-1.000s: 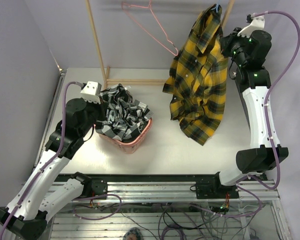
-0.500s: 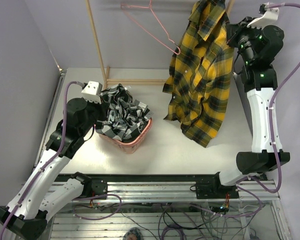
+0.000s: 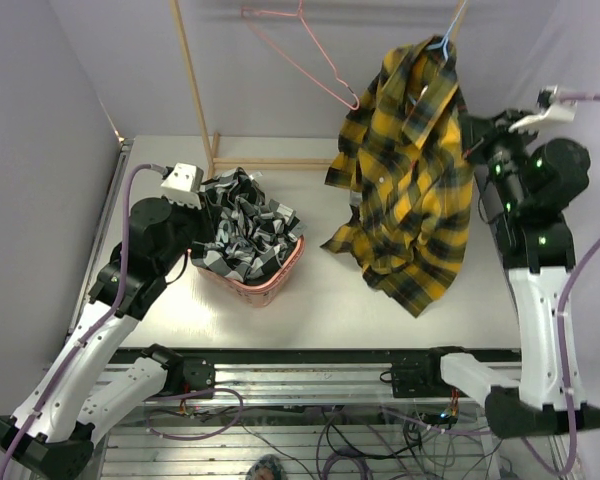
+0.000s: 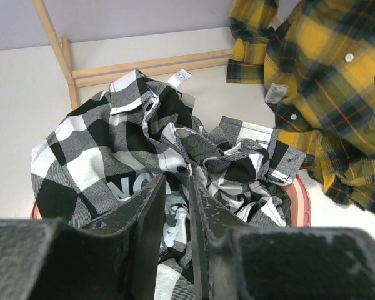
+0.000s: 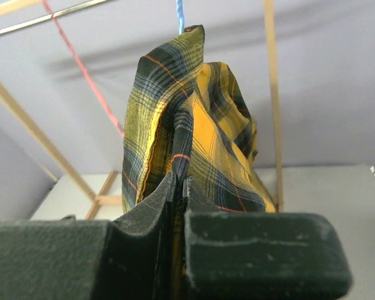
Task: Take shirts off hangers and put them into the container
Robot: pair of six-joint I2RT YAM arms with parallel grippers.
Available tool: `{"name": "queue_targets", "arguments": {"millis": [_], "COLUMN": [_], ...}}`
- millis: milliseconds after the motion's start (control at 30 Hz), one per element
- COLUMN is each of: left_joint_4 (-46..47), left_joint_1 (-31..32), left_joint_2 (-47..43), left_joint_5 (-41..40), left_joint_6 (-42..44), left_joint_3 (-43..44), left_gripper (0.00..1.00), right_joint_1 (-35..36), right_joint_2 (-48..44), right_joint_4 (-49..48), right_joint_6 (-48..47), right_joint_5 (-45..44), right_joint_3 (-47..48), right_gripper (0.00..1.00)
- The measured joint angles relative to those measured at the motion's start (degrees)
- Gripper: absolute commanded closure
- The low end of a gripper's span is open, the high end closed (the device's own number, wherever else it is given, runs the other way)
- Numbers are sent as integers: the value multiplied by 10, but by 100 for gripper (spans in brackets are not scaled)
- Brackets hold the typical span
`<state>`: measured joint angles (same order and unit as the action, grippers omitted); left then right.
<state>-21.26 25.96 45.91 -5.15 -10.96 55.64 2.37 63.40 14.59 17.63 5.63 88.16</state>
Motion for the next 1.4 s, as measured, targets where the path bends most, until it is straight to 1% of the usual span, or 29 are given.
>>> {"name": "queue_targets", "arguments": {"millis": [100, 167, 367, 533, 700, 800, 933, 1100, 1267, 1400], "left_joint_4": [0, 0, 0, 6, 27, 47, 80, 125, 170, 182], "left_joint_1": [0, 0, 0, 0, 0, 0, 0, 0, 0, 0], "left_joint_2": [3, 6, 10, 9, 10, 17, 29, 52, 77, 104], "left_joint_5": [0, 3, 23, 43, 84, 115, 158, 206, 248, 265], "left_joint_6": [0, 0, -2, -7, -14, -15, -24, -46, -61, -63], "left_joint_3": [0, 0, 0, 0, 0, 0, 3, 42, 80, 105], "left_gripper": [62, 56, 44, 36, 32, 29, 27, 23, 23, 24], "right_joint_1": [0, 0, 0, 0, 0, 0, 0, 0, 0, 0], "right_joint_2": [-63, -92, -196, -272, -355, -376, -378, -376, -375, -372], "right_joint_4": [7, 16, 69, 125, 110, 100, 86, 65, 33, 24], "right_joint_6": [17, 24, 34, 32, 37, 45, 57, 77, 99, 110], "right_joint_5": [21, 32, 64, 93, 183, 235, 286, 326, 358, 377], "right_joint_3": [-74, -111, -224, -259, -323, -352, -351, -322, -297, -290], "right_gripper": [100, 100, 100, 100, 100, 100, 100, 100, 100, 100]}}
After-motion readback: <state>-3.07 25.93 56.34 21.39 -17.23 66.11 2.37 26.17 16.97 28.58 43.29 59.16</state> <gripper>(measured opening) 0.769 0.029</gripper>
